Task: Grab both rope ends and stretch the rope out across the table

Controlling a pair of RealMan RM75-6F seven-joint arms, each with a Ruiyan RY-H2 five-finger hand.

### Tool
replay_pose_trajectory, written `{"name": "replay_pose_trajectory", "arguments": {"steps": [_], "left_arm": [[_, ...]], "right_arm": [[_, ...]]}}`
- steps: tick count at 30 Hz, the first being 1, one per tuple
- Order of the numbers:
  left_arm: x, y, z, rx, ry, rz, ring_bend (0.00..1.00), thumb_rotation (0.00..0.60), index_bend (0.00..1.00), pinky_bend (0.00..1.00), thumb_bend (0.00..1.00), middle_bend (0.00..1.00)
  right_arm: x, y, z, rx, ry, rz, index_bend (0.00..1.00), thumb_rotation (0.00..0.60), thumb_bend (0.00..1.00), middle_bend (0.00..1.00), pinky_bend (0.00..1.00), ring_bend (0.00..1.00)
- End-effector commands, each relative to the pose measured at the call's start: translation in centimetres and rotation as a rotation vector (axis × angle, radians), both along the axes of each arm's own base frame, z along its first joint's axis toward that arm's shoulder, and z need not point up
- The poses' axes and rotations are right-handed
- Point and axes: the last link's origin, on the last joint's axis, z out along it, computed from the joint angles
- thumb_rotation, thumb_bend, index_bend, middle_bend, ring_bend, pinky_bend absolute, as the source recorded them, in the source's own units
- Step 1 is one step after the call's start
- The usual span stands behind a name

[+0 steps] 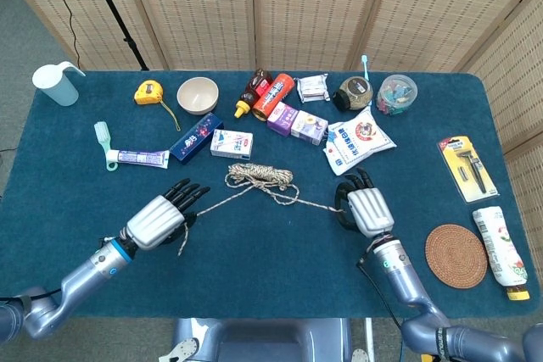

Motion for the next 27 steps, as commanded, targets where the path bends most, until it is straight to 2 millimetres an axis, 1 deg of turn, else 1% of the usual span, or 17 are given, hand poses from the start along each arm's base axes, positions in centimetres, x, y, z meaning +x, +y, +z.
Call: {"name": "replay_pose_trajectory", "arguments": {"steps": [1,5,13,16,18,27], "left_arm": [[-1.1,0.0,1.1,0.025,-0.003,0.034,0.00,0.600,0.63,0.00,0.43,0.00],[-1.9,0.1,1.8,0.043,0.002,0.049,0.00,0.600,0.63,0.00,0.43,0.01],[-4.2,0.2,4.1,0.095,0.026,0.099,0.00,0.600,0.63,0.00,0.43,0.01],[-5.3,0.2,5.1,0.120,0.033,0.127,0.00,0.600,0.63,0.00,0.43,0.01],[-6.5,0.0,6.3,0.147,0.041,0.162,0.00,0.600,0.63,0.00,0.43,0.01],[-9.4,-0.4,8.6,0.203,0.063,0.243,0.00,0.600,0.63,0.00,0.43,0.01]], "right_arm": [[0.0,-0.1,0.3,-0.003,0.007,0.004,0.65,0.600,0.44,0.37,0.00,0.18],[-0.3,-0.1,0.6,-0.007,0.019,0.004,0.65,0.600,0.44,0.37,0.00,0.18],[-1.6,-0.4,2.0,-0.036,0.054,-0.014,0.65,0.600,0.44,0.37,0.00,0.19],[-2.2,-0.5,2.7,-0.048,0.067,-0.024,0.65,0.600,0.44,0.37,0.00,0.19],[-2.8,-0.5,3.3,-0.062,0.074,-0.039,0.65,0.600,0.44,0.37,0.00,0.19],[-4.3,-0.5,4.9,-0.091,0.089,-0.070,0.65,0.600,0.44,0.37,0.00,0.19]]}}
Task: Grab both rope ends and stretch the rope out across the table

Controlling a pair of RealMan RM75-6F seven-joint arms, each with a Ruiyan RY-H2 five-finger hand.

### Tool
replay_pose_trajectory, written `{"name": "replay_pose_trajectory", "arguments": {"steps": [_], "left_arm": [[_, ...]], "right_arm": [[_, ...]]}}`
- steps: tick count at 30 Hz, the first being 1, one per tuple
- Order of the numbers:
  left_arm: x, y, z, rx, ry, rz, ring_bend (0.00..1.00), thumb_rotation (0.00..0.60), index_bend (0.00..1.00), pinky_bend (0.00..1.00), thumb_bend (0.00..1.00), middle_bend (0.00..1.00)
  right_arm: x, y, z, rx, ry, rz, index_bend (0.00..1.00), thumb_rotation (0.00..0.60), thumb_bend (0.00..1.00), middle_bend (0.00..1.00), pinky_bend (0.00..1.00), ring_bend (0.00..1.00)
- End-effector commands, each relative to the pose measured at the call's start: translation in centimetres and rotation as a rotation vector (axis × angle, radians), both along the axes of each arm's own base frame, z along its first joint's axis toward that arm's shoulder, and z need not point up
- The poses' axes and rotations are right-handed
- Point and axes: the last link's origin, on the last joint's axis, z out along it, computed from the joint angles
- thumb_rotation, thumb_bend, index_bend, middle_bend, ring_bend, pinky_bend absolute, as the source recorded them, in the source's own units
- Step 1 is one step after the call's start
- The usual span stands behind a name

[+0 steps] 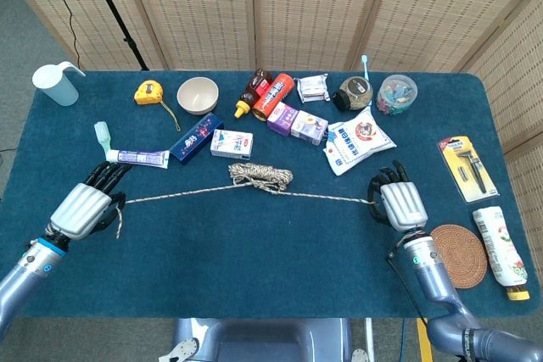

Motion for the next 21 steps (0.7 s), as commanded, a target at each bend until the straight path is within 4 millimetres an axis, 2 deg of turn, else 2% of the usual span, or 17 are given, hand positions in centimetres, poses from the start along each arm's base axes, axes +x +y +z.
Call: {"name": "replay_pose_trajectory", "arguments": {"steps": [1,8,21], "left_arm": [[-0.9,-0.2,0.8,0.019,0.005,0.027,0.00,0.600,0.63,0.00,0.43,0.01],[-3.5,-0.7,2.7,0.072,0.021,0.108,0.00,0.600,0.63,0.00,0.43,0.01],[-5.9,-1.2,4.6,0.125,0.041,0.182,0.00,0.600,0.63,0.00,0.43,0.01]], "right_arm": [[-0.5,0.0,0.5,-0.011,0.004,-0.010,0.65,0.600,0.44,0.37,0.00,0.19],[-2.0,0.2,2.1,-0.047,0.025,-0.042,0.65,0.600,0.44,0.37,0.00,0.19],[-3.6,0.3,4.0,-0.091,0.046,-0.085,0.65,0.600,0.44,0.37,0.00,0.19]]}}
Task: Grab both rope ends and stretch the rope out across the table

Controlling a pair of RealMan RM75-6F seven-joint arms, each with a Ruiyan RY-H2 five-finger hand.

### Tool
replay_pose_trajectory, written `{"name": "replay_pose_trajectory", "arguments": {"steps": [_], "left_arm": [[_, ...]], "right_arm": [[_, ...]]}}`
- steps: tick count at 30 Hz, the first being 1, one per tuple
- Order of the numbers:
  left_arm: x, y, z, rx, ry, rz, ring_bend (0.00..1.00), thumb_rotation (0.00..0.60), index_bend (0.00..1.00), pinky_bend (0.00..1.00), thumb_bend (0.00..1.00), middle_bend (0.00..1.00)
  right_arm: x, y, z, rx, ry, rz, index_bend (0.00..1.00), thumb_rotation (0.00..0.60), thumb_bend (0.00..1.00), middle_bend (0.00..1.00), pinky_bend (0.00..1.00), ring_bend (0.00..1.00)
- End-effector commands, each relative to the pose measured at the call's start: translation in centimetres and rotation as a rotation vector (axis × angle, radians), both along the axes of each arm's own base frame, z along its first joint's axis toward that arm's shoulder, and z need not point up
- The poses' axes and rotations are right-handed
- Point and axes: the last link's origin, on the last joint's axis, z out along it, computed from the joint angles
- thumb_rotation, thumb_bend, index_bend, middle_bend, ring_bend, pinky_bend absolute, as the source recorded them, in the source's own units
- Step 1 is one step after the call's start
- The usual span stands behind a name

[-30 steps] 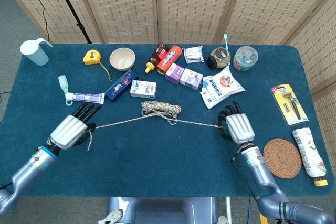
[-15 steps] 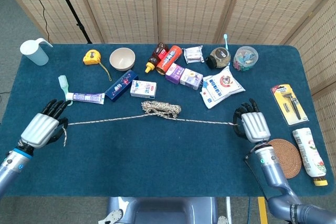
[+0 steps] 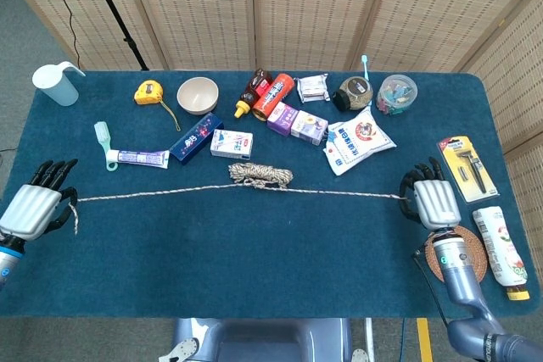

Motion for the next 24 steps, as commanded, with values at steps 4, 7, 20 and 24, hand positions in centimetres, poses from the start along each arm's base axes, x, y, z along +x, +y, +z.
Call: {"name": "replay_pose_trajectory", "arguments": {"steps": [4,7,20,24], "left_arm": [[-0.6,-0.2,0.6,0.010,0.008,0.018,0.00,0.600,0.64,0.00,0.43,0.01],[-0.8,-0.3,0.8,0.014,0.008,0.028,0.00,0.600,0.64,0.00,0.43,0.01],[0.9,0.3,0.1,0.007,-0.030,-0.027,0.00,0.600,0.64,0.00,0.43,0.01],[3.0,0.9,-1.2,-0.023,-0.046,-0.090,0.00,0.600,0.64,0.00,0.43,0.01]], "right_arm": [[-0.5,0.1,0.4,-0.007,0.009,-0.013,0.65,0.600,0.44,0.37,0.00,0.19],[-0.6,0.1,0.5,-0.009,0.010,-0.020,0.65,0.600,0.44,0.37,0.00,0.19],[0.9,0.2,0.3,0.004,-0.021,0.022,0.65,0.600,0.44,0.37,0.00,0.19],[2.4,0.0,-0.5,0.028,-0.050,0.059,0.65,0.600,0.44,0.37,0.00,0.19]]}}
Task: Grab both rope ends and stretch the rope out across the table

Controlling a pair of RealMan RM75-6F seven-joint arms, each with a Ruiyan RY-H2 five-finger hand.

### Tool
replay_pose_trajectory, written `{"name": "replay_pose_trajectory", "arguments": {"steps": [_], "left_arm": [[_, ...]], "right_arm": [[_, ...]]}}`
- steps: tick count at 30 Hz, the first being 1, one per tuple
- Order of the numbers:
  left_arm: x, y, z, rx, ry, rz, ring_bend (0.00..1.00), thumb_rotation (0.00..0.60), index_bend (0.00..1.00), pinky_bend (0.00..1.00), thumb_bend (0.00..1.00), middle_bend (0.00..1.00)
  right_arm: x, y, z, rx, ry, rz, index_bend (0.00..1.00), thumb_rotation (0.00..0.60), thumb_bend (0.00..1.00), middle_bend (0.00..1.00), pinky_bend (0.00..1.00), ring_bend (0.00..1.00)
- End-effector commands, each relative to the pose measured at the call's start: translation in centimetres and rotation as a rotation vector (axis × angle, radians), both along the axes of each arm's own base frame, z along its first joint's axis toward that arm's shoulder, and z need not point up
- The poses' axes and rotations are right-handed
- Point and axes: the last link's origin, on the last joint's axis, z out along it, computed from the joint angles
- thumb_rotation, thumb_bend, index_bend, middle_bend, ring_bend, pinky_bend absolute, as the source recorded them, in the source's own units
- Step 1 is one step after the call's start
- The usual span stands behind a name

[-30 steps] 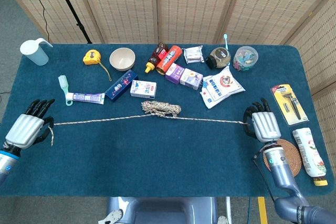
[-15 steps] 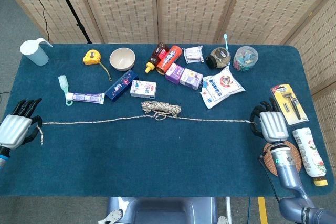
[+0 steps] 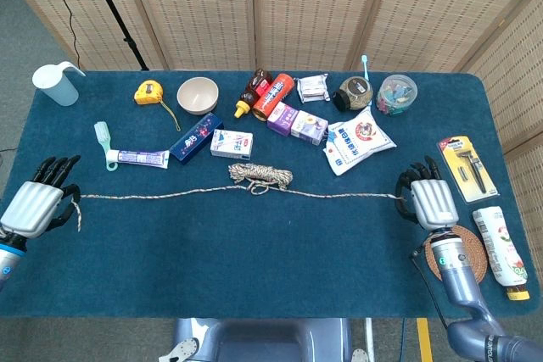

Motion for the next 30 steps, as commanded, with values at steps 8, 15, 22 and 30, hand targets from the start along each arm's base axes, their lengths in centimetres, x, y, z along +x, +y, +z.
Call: {"name": "replay_pose_trajectory", "arguments": {"steps": [8,15,22,30], "left_arm": [[4.9,1.1,-3.0,-0.063,-0.027,-0.132,0.00,0.600,0.64,0.00,0.43,0.01],[7.1,1.7,-5.0,-0.099,-0.026,-0.169,0.00,0.600,0.61,0.00,0.43,0.01],[9.1,2.0,-7.1,-0.143,-0.034,-0.181,0.00,0.600,0.32,0.00,0.42,0.00],[10.4,2.0,-8.1,-0.171,-0.042,-0.181,0.00,0.600,0.03,0.00,0.29,0.00]], "right_arm": [[3.3,-0.3,-2.2,0.057,-0.059,0.075,0.65,0.600,0.44,0.37,0.00,0.19],[4.2,-0.1,-3.9,0.110,-0.071,0.090,0.61,0.600,0.44,0.35,0.00,0.17],[3.8,0.2,-5.5,0.160,-0.050,0.058,0.41,0.600,0.45,0.20,0.00,0.09],[3.6,0.3,-5.3,0.174,-0.026,0.042,0.13,0.600,0.44,0.01,0.00,0.00]]}}
